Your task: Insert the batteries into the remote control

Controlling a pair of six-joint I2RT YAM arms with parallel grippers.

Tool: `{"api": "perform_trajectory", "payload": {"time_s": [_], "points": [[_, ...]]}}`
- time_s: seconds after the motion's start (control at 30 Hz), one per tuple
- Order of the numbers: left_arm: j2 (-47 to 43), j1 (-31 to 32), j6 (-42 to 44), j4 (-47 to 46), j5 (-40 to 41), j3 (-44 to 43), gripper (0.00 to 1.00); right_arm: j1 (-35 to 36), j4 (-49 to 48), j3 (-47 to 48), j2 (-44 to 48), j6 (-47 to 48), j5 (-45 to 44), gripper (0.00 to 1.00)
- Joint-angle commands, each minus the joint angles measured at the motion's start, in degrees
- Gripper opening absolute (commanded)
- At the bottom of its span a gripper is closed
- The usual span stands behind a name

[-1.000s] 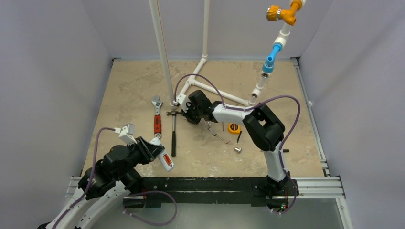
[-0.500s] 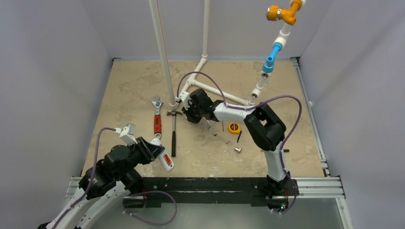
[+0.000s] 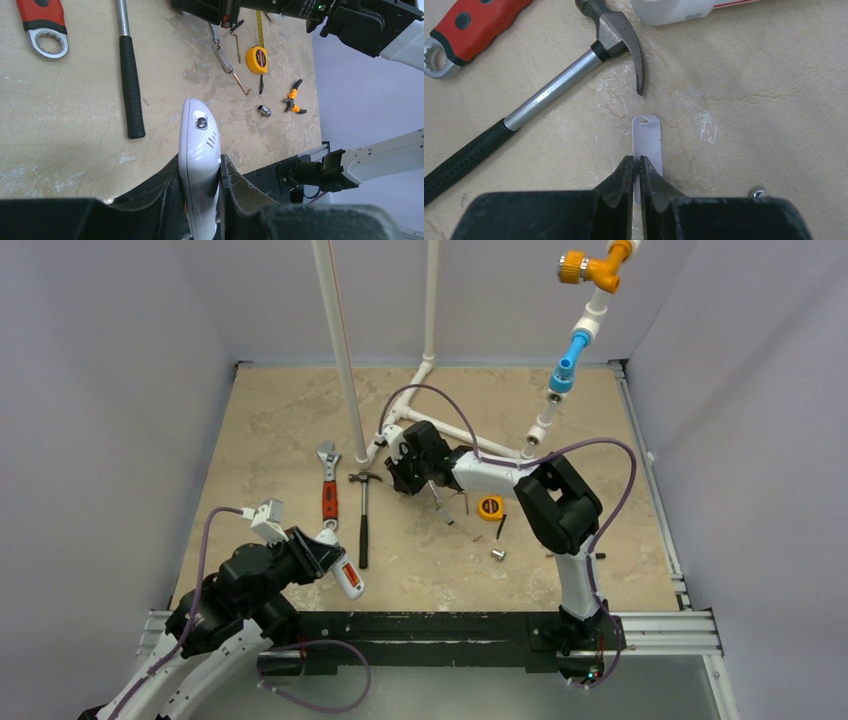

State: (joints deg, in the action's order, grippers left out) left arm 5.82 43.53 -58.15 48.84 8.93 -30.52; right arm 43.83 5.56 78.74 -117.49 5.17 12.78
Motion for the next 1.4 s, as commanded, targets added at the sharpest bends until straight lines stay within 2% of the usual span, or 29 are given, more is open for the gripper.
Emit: {"api": "perform_trajectory", "payload": {"time_s": [0.0, 0.27, 0.57, 0.8, 1.13, 1.3, 1.33, 1.37], "points": [[0.42, 0.07, -1.06, -3.26, -0.62, -0.32, 0.00, -2.64, 1.48, -0.89, 1.97, -4.60, 2.54, 0.00], [0.38, 0.07, -1.35, -3.16, -0.49, -0.15, 0.00, -7.14, -0.64, -1.37, 1.05, -13.41, 8.20, 0.00], [0.60, 0.07, -1.66, -3.27, -0.45, -0.13, 0.00, -8.96, -1.84, -2.40, -0.35, -16.25, 9.09, 0.00], [0.62, 0.07, -1.94, -3.31, -0.49, 0.07, 0.00, -9.29, -2.50, -3.27, 0.02, -15.55, 10.82, 0.00], [1.10, 0.07, -2.16, -4.10, -0.99, 0.36, 0.00, -9.34, 1.63, -2.48, -0.89, -13.01, 6.67, 0.00], [1.40, 0.08, -2.14, -4.42, -1.19, 0.29, 0.00, -9.29, 1.92, -2.65, -1.19, -12.50, 6.39, 0.08], [1.31, 0.07, -2.14, -4.43, -1.16, 0.23, 0.00, -9.25, 2.09, -2.64, -1.46, -12.49, 6.58, 0.14], [1.33, 0.08, -2.14, -4.40, -1.19, 0.28, 0.00, -9.22, 2.10, -2.63, -1.44, -12.54, 6.80, 0.15]]}}
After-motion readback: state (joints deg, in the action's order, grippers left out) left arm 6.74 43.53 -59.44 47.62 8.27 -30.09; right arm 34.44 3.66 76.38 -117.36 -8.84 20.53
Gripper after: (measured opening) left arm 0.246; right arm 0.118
